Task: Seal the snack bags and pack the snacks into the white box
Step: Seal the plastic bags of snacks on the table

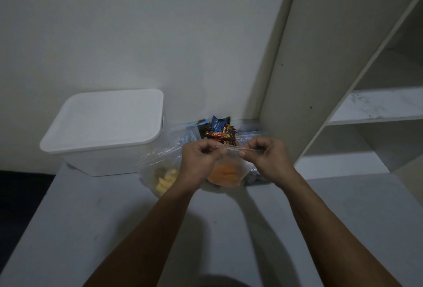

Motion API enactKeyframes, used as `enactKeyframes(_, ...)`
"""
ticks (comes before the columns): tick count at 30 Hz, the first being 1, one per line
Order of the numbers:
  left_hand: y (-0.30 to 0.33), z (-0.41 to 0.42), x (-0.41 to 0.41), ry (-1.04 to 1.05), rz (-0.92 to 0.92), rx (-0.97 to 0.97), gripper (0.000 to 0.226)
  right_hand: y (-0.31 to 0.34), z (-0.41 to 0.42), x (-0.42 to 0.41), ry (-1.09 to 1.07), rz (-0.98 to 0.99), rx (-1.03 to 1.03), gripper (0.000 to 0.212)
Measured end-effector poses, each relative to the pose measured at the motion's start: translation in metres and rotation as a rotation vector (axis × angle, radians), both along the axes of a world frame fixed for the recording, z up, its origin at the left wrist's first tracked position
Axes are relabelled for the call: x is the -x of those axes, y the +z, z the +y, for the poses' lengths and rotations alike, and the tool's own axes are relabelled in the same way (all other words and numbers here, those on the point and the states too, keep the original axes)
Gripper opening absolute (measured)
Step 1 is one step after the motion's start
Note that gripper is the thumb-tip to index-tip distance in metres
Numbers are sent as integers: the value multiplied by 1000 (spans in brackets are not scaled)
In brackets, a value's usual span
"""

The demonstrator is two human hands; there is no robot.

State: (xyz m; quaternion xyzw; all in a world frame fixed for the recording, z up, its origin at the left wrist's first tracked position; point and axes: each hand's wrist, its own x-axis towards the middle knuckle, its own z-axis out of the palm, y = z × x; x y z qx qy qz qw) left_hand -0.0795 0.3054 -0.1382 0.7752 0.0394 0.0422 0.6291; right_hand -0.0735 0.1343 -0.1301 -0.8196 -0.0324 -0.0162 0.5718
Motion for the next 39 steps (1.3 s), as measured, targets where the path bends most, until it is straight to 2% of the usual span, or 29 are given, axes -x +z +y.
enactKeyframes(7,3,-2,-3,36,-11,-30,10,2,-1,-1,35,-11,36,22)
enactKeyframes(13,9,-7,0,-20,-35,-22,7,4,-1,-1,17,-47,99,25)
enactKeyframes(22,11,-11,1,-47,-69,-96,12,1,3,-1,84,-52,79,25)
enactKeyframes(28,9,-8,0,-18,-39,-49,12,1,-1,-4,15,-56,97,29)
enactKeyframes(32,10,-7,-1,3,-41,-94,12,4,1,-2,74,-74,189,19)
enactKeyframes(37,13,-14,2,-34,-83,-97,21,0,5,-5,14,-108,253,29)
enactKeyframes(39,12,-13,2,-74,-86,-125,18,-1,4,-7,14,-98,248,27)
